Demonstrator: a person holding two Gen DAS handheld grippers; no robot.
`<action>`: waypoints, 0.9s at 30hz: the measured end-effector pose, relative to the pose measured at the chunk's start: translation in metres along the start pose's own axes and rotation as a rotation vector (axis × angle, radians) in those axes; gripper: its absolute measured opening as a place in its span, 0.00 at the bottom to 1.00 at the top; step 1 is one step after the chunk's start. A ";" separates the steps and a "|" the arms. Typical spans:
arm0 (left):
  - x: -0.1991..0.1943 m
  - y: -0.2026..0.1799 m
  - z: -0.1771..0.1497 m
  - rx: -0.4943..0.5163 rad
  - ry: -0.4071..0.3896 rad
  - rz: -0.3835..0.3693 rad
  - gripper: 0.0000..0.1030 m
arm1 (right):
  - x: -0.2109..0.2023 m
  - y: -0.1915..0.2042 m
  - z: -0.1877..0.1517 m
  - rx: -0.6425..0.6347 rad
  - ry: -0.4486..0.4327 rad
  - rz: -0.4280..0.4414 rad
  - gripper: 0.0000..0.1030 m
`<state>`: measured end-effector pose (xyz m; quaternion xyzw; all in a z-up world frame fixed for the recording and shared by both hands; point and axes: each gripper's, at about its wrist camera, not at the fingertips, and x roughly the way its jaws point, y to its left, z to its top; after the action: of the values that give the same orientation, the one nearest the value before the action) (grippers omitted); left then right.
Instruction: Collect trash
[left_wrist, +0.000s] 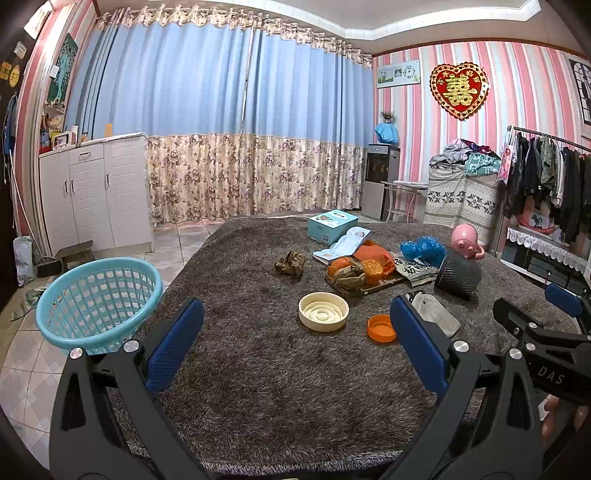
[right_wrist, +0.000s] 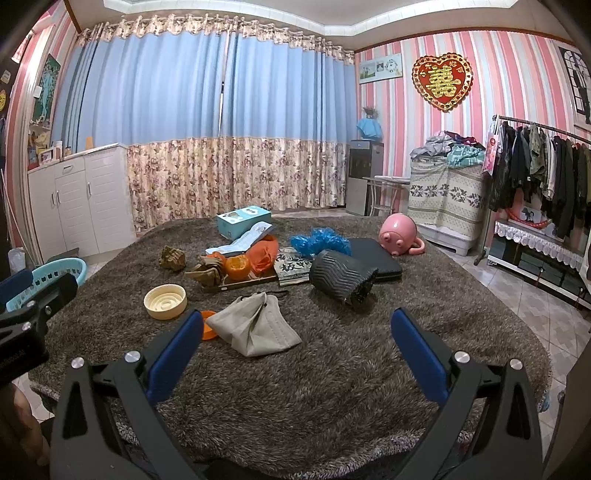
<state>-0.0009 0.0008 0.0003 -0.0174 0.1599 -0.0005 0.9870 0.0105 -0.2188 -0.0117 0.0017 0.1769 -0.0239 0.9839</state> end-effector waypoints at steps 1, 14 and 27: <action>0.000 0.000 0.000 0.000 0.000 0.000 0.95 | 0.000 0.000 0.000 0.000 0.000 0.000 0.96; 0.000 0.000 0.000 -0.001 0.000 0.000 0.95 | 0.002 0.000 -0.001 0.003 0.002 0.001 0.96; 0.000 0.000 0.000 -0.002 -0.001 -0.001 0.95 | 0.002 0.000 -0.001 0.003 0.002 0.001 0.96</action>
<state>-0.0009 0.0012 0.0003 -0.0186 0.1592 -0.0010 0.9871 0.0118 -0.2188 -0.0130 0.0035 0.1778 -0.0235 0.9838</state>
